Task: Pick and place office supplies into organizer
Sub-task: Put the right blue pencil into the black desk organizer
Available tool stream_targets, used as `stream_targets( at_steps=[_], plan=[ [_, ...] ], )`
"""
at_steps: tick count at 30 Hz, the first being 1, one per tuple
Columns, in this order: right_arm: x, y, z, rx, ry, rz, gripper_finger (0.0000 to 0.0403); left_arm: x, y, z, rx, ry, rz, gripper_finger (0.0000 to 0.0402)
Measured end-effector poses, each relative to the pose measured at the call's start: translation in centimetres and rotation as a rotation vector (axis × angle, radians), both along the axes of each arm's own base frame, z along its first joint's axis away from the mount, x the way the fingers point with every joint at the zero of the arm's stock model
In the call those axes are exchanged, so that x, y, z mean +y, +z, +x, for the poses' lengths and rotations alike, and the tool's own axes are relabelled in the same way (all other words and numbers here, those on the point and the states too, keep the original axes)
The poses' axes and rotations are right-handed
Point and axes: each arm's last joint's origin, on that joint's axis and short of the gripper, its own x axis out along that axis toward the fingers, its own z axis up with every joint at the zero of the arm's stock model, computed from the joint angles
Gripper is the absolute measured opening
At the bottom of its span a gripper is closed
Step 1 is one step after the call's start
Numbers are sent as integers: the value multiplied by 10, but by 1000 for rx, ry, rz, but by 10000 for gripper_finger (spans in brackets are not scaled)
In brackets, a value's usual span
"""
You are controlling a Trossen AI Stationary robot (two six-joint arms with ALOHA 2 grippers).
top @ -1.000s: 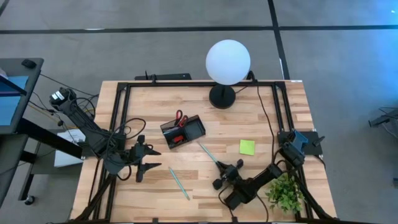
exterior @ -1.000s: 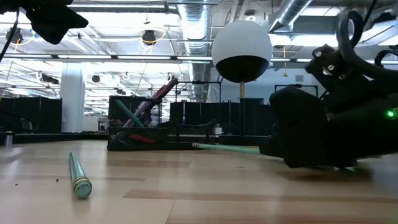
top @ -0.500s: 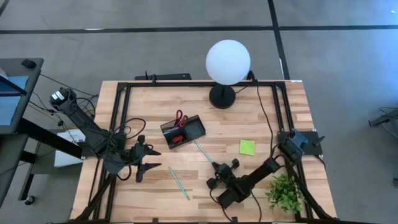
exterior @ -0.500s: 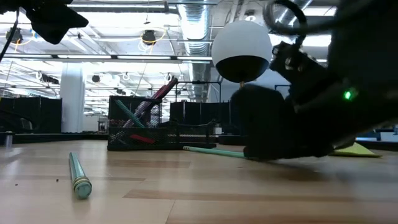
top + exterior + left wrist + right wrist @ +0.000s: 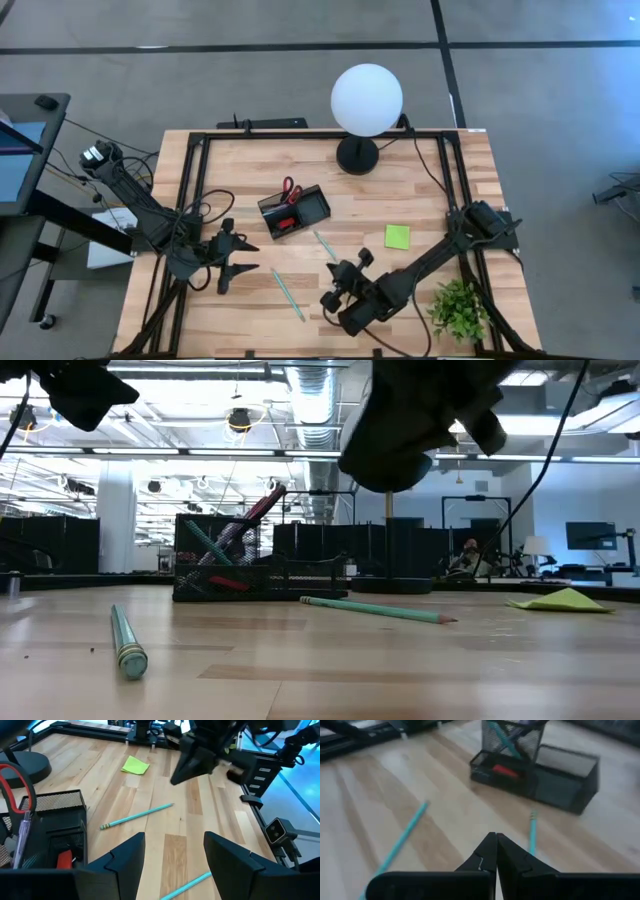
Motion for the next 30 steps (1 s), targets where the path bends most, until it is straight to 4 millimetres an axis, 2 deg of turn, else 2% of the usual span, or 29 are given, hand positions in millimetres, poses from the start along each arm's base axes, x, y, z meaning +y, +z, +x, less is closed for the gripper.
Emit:
stream_targets(
  at_steps=[3,6,12,19,26,30],
  plan=[
    [-3,-10,1,17,-14,-72,1,-1,0,0,9,-20,-6,199],
    [-1,-16,-1,1,-47,-72,1,-1,-1,0,16,-31,-7,199],
    [6,-18,-8,26,-55,84,9,-1,-1,0,20,-39,-8,199],
    [-5,-19,2,114,-40,247,73,-1,-1,0,19,-35,-18,199],
    [-20,-18,14,114,-34,224,142,-1,-1,0,23,-33,-46,199],
    [-18,-18,7,77,-94,140,161,-1,-1,0,23,-31,-54,199]
  ],
)
